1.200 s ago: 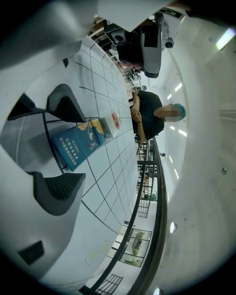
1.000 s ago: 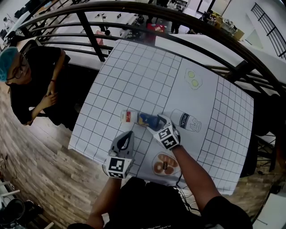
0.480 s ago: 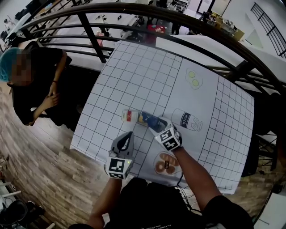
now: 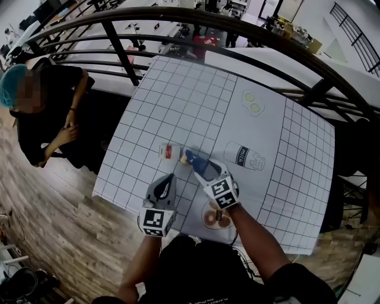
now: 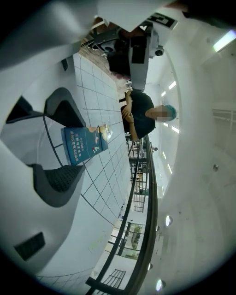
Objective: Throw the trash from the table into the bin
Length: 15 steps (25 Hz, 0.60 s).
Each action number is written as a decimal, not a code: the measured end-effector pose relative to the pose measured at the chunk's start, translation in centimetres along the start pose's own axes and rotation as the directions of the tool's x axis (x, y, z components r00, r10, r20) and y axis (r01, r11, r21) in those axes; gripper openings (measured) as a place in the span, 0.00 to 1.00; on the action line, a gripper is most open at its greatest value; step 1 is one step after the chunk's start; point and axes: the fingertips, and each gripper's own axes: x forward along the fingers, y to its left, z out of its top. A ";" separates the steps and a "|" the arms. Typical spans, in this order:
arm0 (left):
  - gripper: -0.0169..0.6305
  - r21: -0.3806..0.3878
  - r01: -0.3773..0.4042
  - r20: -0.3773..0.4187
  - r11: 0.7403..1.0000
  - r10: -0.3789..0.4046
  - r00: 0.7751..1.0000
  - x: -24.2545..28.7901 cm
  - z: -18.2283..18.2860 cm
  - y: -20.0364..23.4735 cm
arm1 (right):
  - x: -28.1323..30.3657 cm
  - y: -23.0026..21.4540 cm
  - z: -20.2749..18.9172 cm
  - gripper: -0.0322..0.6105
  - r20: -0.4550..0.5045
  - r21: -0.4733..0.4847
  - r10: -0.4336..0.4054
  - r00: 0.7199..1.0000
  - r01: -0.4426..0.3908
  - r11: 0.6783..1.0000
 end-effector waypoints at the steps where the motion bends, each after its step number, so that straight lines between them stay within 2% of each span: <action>1: 0.06 0.001 -0.003 0.002 1.000 0.003 1.000 -0.2 0.0 -0.1 | -0.6 0.3 0.3 0.48 0.013 0.014 -0.004 1.000 0.003 1.000; 6: 0.06 0.009 -0.034 0.010 0.999 0.034 0.999 -1.2 0.1 0.1 | -3.1 1.7 1.7 0.48 0.070 0.038 -0.011 0.997 0.008 0.999; 15: 0.06 0.000 -0.141 0.039 0.990 0.141 0.989 -4.5 1.3 0.7 | -7.8 4.0 5.3 0.48 0.191 0.009 0.011 0.982 -0.013 1.000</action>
